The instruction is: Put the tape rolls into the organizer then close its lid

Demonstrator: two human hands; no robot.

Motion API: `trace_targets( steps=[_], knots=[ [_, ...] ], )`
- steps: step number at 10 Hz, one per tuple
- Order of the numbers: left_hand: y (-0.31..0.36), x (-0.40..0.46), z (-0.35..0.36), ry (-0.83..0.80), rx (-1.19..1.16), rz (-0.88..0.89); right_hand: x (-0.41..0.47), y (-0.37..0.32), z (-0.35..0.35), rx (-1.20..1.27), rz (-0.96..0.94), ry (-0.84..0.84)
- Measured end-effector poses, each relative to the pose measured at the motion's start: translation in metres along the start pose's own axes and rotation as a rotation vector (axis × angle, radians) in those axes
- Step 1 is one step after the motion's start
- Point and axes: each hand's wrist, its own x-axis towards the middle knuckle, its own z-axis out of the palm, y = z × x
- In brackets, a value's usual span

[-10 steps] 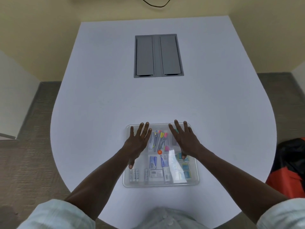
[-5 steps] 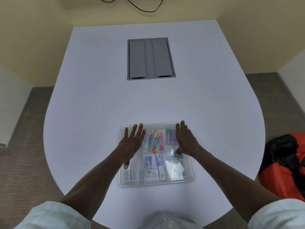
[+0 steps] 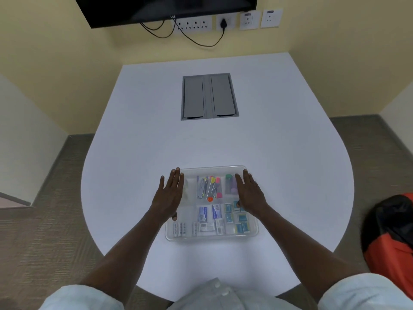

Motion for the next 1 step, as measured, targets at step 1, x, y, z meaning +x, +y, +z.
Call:
trace_targets(
  steps=[1],
  knots=[
    [0.0022,-0.0083,0.0009,0.025,-0.145,-0.068,-0.0018,-0.0045,-0.0011,0.049,-0.041,-0.003]
  ],
)
